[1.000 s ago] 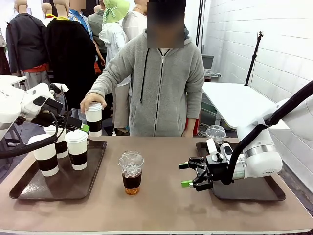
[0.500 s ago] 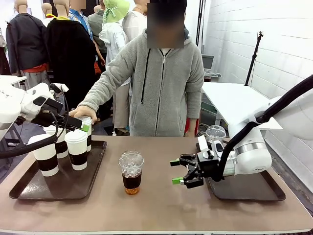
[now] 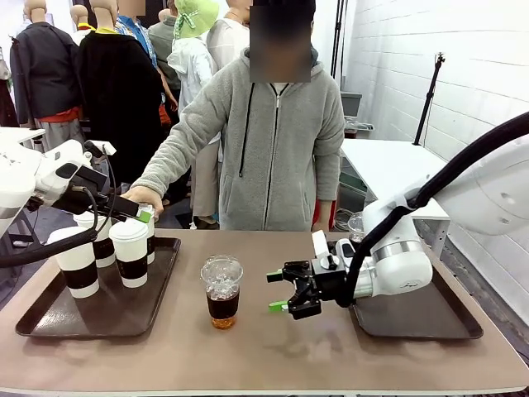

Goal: Distribute the coffee onto the tray.
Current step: Pick up another iced Americano from the middle of the table and place it on the right Handle tray.

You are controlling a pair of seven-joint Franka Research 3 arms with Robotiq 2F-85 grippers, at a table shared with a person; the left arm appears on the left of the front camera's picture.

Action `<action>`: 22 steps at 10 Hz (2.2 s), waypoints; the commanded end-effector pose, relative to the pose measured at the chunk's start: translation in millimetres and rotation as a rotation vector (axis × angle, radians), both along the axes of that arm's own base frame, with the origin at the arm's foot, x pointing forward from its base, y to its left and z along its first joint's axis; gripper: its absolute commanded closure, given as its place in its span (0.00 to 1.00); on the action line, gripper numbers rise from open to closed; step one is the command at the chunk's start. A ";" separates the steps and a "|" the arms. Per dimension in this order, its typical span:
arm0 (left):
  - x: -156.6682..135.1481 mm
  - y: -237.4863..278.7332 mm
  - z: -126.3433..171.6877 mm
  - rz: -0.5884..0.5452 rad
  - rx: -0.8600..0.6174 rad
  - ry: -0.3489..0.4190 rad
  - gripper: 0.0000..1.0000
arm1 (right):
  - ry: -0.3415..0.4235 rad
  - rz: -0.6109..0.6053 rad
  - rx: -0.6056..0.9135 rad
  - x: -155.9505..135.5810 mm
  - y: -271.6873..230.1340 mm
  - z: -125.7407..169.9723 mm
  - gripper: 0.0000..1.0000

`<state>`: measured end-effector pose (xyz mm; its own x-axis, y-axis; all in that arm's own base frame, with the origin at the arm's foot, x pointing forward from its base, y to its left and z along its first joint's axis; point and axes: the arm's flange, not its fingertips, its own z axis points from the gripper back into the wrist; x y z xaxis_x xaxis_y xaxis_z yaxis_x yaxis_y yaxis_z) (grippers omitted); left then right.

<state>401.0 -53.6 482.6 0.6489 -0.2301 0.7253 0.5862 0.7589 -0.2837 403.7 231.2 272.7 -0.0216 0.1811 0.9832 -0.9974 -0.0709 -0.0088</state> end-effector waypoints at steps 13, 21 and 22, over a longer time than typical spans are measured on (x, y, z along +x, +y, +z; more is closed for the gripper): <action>3.9 2.0 -4.1 -0.018 -0.016 -0.016 0.00 | -0.004 0.005 0.025 17.8 32.2 -21.1 0.00; 3.9 2.0 -4.1 -0.018 -0.016 -0.016 0.00 | 0.019 0.045 0.056 38.0 64.4 -41.9 0.00; 3.9 2.0 -4.1 -0.018 -0.016 -0.016 0.00 | 0.022 0.052 0.055 40.5 67.9 -42.3 0.00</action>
